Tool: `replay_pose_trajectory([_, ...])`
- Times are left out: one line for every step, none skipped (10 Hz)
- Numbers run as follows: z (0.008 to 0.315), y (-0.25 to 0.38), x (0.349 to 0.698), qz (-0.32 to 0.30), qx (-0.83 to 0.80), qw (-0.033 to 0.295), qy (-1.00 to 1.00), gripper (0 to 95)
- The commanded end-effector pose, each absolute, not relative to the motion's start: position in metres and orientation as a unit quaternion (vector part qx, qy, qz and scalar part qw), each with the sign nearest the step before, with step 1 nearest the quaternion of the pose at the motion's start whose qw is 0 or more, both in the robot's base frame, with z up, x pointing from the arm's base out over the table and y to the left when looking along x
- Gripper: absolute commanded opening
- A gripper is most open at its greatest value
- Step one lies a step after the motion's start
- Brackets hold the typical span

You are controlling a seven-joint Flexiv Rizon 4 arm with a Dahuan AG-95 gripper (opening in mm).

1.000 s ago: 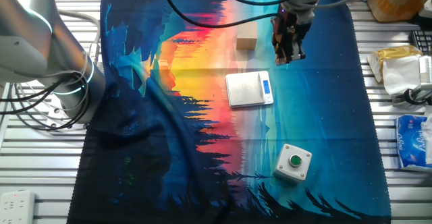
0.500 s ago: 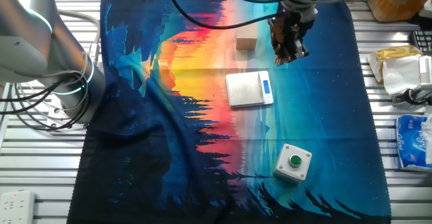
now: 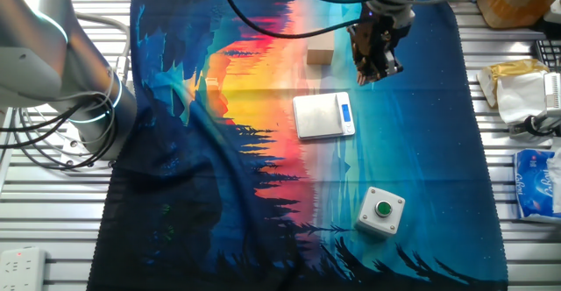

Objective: Place the block on the scale

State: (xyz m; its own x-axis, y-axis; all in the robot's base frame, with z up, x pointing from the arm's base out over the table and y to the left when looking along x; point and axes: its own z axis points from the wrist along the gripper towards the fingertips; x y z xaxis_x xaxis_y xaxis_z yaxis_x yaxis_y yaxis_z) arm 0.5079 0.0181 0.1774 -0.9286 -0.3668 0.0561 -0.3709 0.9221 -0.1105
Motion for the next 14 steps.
replay_pose_trajectory([0.176, 0.017, 0.503, 0.015, 0.059, 0.044, -0.997, 0.0])
replay_pose_trajectory([0.175, 0.016, 0.501, 0.008, 0.043, 0.056, -0.997, 0.0])
replay_pose_trajectory([0.175, 0.016, 0.501, 0.006, 0.046, 0.062, -0.997, 0.0])
replay_pose_trajectory([0.176, 0.019, 0.501, 0.004, 0.056, 0.062, -0.996, 0.0])
replay_pose_trajectory([0.177, 0.022, 0.501, 0.003, 0.057, 0.062, -0.996, 0.0])
replay_pose_trajectory([0.182, 0.035, 0.499, 0.005, 0.047, 0.063, -0.997, 0.0])
replay_pose_trajectory([0.184, 0.051, 0.496, 0.011, 0.035, 0.063, -0.997, 0.0])
replay_pose_trajectory([0.185, 0.059, 0.494, 0.013, 0.033, 0.062, -0.997, 0.0])
replay_pose_trajectory([0.184, 0.067, 0.491, 0.018, 0.030, 0.060, -0.998, 0.0])
replay_pose_trajectory([0.177, 0.083, 0.482, 0.016, 0.023, 0.048, -0.998, 0.0])
replay_pose_trajectory([0.172, 0.088, 0.478, 0.016, 0.018, 0.044, -0.999, 0.0])
replay_pose_trajectory([0.169, 0.093, 0.473, 0.006, 0.008, 0.042, -0.999, 0.0])
replay_pose_trajectory([0.162, 0.104, 0.468, -0.002, -0.002, 0.037, -0.999, 19.0])
replay_pose_trajectory([0.157, 0.111, 0.467, -0.001, -0.005, 0.033, -0.999, 19.0])
